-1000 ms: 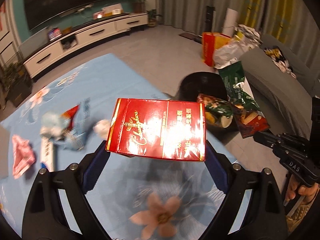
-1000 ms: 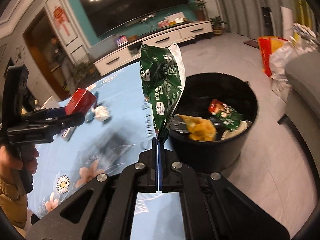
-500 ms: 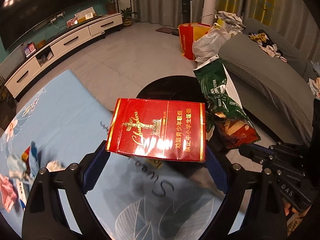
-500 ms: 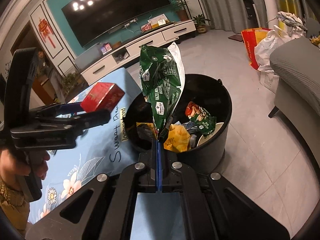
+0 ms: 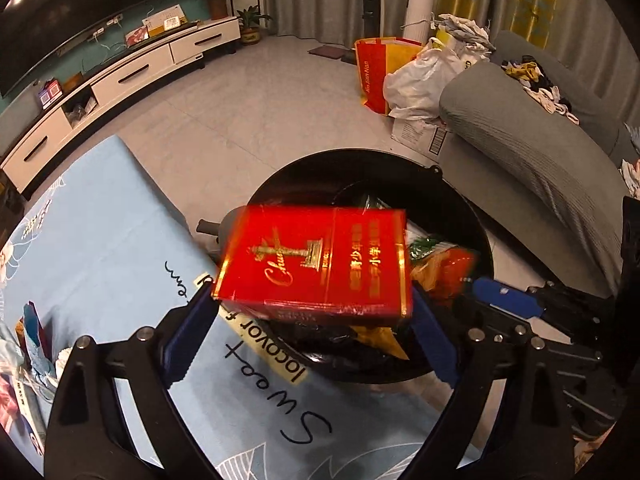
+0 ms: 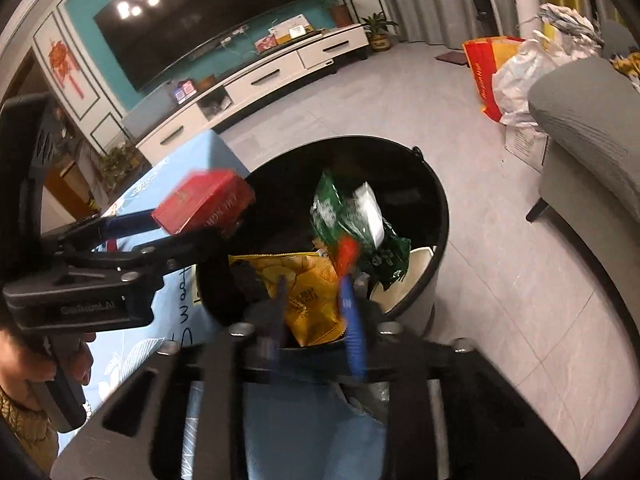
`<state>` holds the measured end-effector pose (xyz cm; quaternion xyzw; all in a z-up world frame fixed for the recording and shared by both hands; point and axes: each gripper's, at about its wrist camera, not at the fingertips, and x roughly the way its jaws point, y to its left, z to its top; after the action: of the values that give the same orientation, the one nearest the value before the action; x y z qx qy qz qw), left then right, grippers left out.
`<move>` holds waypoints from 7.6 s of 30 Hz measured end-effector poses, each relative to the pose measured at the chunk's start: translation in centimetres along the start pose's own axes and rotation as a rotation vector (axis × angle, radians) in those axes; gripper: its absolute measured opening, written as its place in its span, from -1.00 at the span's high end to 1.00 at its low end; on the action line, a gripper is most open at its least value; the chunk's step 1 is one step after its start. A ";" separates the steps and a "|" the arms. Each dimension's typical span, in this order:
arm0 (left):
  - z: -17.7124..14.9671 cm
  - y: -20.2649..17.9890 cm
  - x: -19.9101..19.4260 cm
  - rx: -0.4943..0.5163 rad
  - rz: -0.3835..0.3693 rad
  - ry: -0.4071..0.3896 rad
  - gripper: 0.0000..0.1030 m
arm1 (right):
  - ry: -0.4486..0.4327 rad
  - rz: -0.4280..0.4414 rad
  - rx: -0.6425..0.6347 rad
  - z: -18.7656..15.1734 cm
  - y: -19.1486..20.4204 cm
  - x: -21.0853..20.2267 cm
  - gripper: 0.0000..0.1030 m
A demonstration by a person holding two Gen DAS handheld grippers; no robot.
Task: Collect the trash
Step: 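Carry the red box and green bag over the black bin and open both tools, then return both tools to the table over the remaining trash, then grasp the white-blue ointment box with the left tool while the right tool grasps the white tissue, then carry the ointment box and tissue over the black bin and open both tools, then return both tools to the table toward the blue mask and cloth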
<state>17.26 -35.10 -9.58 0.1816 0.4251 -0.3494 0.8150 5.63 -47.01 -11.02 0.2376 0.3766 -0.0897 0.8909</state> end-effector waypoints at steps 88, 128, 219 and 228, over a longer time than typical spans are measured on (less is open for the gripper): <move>-16.0 29.3 -6.6 -0.455 0.292 0.278 -0.31 | 0.499 -0.039 -0.531 0.7 29.9 17.6 -0.36; -20.0 19.7 -20.3 -0.367 0.197 0.065 0.19 | 0.302 0.128 -0.437 -2.6 22.7 2.2 0.58; -18.0 10.5 -13.7 -0.277 0.182 0.159 -0.87 | 0.221 -0.026 -0.125 -3.8 8.0 -3.0 -0.08; -22.7 14.6 -15.3 -0.374 0.264 0.219 -0.90 | 0.301 0.012 -0.218 -6.1 12.8 -1.2 -0.08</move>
<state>8.91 -5.25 -10.09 0.1184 0.5407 -0.1335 0.8221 5.28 -32.92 -9.24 0.1524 0.5118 -0.0064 0.8454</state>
